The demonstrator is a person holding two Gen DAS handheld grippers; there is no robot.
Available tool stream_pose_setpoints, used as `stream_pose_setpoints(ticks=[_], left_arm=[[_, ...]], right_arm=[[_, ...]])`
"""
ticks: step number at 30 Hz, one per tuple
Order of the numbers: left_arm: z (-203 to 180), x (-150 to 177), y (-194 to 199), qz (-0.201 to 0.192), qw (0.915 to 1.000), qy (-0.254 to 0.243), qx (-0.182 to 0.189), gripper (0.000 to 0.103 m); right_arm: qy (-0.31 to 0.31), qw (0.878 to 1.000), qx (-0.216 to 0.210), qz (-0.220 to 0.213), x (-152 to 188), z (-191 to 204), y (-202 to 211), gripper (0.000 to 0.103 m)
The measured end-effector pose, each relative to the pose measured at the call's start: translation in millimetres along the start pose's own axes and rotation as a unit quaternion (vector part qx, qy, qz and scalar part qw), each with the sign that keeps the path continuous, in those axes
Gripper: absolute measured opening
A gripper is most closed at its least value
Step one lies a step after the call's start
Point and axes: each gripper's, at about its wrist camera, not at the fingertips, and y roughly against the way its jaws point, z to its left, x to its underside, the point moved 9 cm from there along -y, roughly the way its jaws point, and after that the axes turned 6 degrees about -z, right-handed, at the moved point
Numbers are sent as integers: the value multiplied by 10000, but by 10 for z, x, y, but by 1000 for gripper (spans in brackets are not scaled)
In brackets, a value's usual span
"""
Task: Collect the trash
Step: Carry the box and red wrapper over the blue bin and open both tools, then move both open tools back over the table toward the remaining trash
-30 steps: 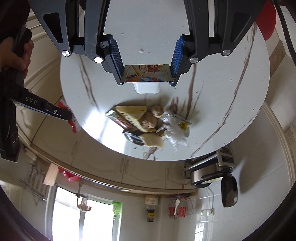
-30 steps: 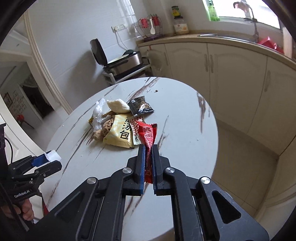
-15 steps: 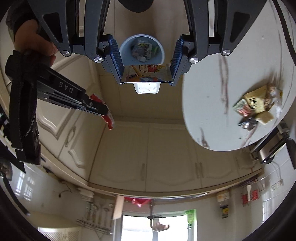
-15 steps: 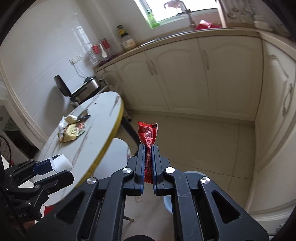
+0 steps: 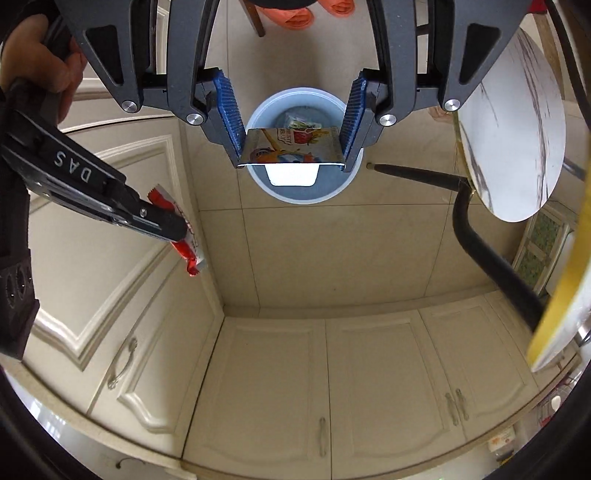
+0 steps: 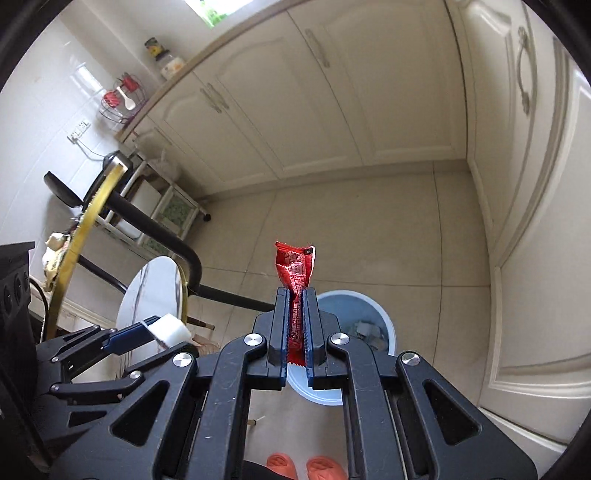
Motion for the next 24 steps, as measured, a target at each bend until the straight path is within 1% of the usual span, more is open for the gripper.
stream_pose_setpoints(ticks=[3,4,5,6,7,8,11,13,15,16,17,18,20,22,23,24], left_arm=[[0,-84,-224,44,9999,-83,-75,47],[13,-118,-292,83,9999,-61,-78,50],[9,-140,-353,134,9999,-39,-77,58],[17,-157,-410,186,9998,-6,-116,62],[44,-168,-448,209,9996,18,-163,69],[61,-190,-481,192,9996,48,-217,72],[45,-151,-402,177,9992,165,-323,72],[36,-178,-241,-30,9987,129,-485,72],[-5,-125,-34,-240,9974,8,-679,73],[-29,-143,58,-341,9967,-29,-733,76],[-65,-146,141,-413,9963,-72,-749,77],[-114,-151,229,-502,9959,-145,-734,77],[-183,-153,398,-660,9945,-245,-777,78],[-245,-143,587,-807,9934,-285,-769,78],[-279,-154,688,-892,9927,-280,-768,78],[-309,-167,800,-996,9917,-282,-760,78]], right_arm=[[-65,9999,38,129,48,-74,-165,8],[-97,9998,41,165,63,-98,-214,9],[-131,9997,45,220,81,-115,-262,9],[-166,9995,51,251,104,-129,-299,10],[-191,9994,58,283,126,-136,-337,10],[-203,9993,62,314,146,-136,-368,10],[-262,9989,19,398,213,-115,-447,10],[-341,9982,-106,474,257,-76,-521,10],[-423,9969,-294,594,313,-39,-594,12],[-469,9958,-426,668,336,-2,-646,17],[-544,9948,-489,704,351,18,-681,19],[-585,9944,-481,732,363,30,-694,21],[-630,9947,-369,730,371,63,-649,29],[-548,9964,-272,591,337,134,-495,46],[-487,9972,-240,519,315,179,-402,50],[-421,9979,-191,448,287,225,-304,58]])
